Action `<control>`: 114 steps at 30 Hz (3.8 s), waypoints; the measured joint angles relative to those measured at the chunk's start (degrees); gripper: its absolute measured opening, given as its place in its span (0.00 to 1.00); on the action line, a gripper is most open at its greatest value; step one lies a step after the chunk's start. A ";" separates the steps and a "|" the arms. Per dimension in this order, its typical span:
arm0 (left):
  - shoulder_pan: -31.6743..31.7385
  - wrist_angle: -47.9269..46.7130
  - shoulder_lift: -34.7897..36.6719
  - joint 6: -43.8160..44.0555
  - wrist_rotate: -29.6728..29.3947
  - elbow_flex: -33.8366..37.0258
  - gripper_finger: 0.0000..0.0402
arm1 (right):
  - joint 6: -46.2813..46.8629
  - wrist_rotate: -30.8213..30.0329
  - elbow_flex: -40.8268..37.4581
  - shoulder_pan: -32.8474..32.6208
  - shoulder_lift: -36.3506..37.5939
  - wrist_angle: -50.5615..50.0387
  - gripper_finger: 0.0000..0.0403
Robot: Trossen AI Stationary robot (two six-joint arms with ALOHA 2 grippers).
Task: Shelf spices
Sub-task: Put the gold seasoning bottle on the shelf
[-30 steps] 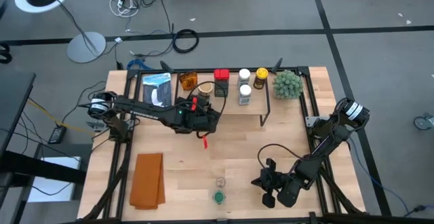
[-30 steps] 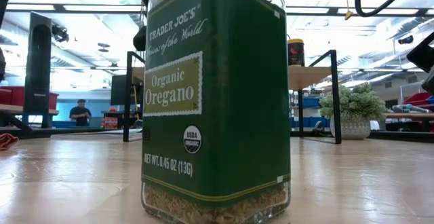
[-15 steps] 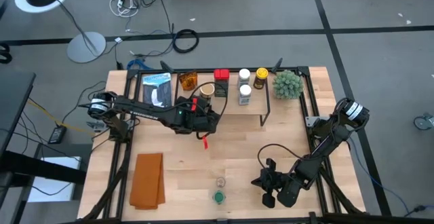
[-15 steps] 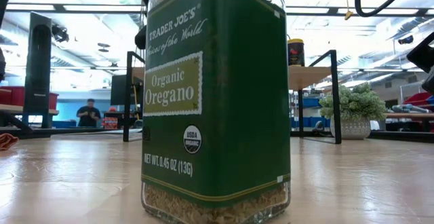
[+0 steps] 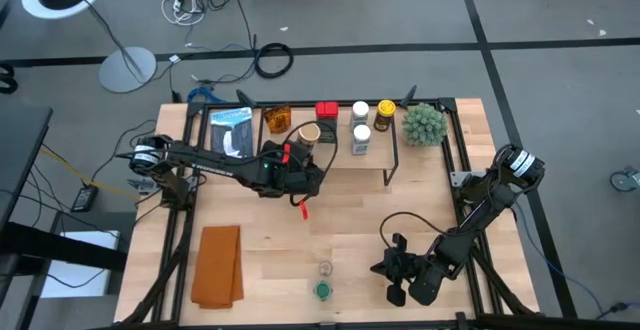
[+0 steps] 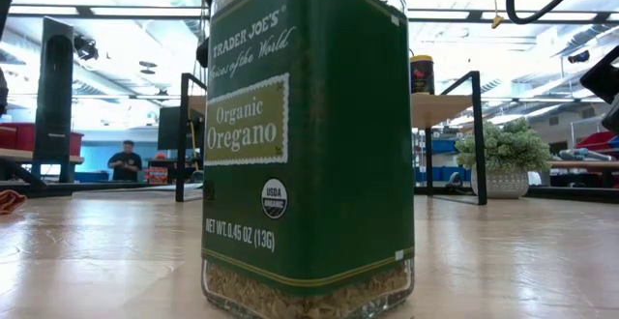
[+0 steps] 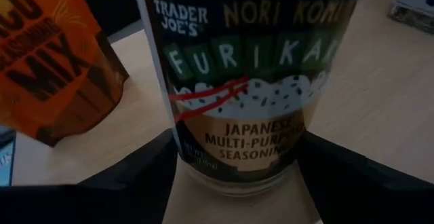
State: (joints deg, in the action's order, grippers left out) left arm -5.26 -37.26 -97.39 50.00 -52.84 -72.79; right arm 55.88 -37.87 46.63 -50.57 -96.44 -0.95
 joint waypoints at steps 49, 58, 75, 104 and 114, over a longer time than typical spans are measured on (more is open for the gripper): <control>0.36 -8.89 -0.01 12.69 -1.92 -0.02 0.99 | -0.04 0.01 0.00 0.00 0.00 0.00 0.01; -0.80 -11.05 -0.01 11.55 -4.18 -2.88 0.99 | -0.07 0.02 0.00 -0.01 0.00 0.00 0.01; -1.68 -18.17 -0.01 8.45 -7.80 -11.53 0.99 | -0.11 0.51 0.00 -0.02 0.00 0.00 0.01; -18.49 -38.82 0.08 14.20 -17.06 -27.43 0.99 | -0.05 1.08 0.00 -0.07 0.00 -0.01 0.01; -31.18 -28.10 -0.01 27.89 -24.00 -9.93 0.99 | -0.07 1.60 -0.01 -0.11 0.00 -0.02 0.01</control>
State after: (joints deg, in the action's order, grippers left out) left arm -36.43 -65.37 -97.41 77.89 -76.84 -82.72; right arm 55.81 -36.26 46.62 -50.68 -96.44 -0.97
